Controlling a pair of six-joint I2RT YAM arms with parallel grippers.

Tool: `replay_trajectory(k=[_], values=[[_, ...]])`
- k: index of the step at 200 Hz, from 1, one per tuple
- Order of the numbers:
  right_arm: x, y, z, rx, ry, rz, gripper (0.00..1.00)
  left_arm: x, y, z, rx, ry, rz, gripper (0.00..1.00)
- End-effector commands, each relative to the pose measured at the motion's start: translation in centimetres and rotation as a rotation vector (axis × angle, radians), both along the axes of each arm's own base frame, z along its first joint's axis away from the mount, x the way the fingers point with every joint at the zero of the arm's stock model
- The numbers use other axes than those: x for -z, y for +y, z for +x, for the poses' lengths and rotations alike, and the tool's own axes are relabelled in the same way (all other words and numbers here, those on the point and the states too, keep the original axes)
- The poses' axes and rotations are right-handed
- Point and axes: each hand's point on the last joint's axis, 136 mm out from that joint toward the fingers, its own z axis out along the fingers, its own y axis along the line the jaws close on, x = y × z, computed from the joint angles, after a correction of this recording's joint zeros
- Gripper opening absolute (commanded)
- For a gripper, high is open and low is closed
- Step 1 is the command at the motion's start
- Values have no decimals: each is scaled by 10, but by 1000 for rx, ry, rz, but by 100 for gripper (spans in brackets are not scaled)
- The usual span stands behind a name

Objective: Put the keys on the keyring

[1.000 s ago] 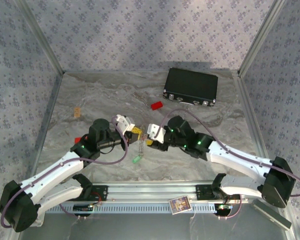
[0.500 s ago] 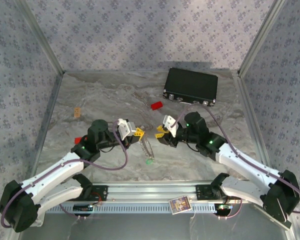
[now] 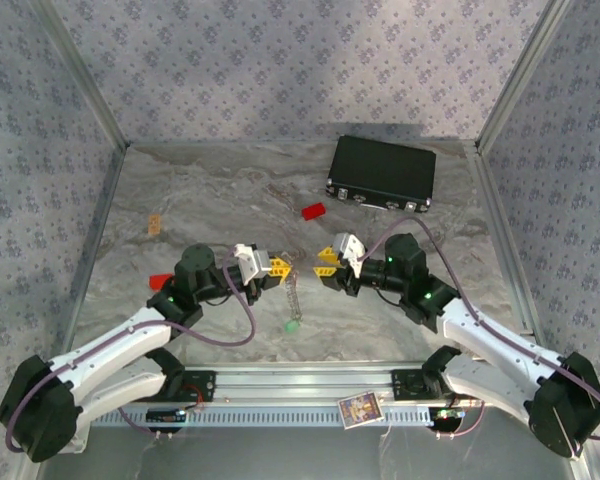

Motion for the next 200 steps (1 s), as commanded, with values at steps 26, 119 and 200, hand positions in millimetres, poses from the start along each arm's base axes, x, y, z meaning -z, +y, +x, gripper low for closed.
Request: replay_trajectory(k=[26, 119, 200], values=[[-6, 11, -10, -99, 42, 64, 33, -23, -7, -6, 55, -52, -133, 0], [-9, 38, -19, -214, 101, 87, 32, -22, -9, -15, 99, -50, -146, 0], [-18, 41, -19, -215, 69, 104, 21, -23, -12, -19, 122, -58, -149, 0]])
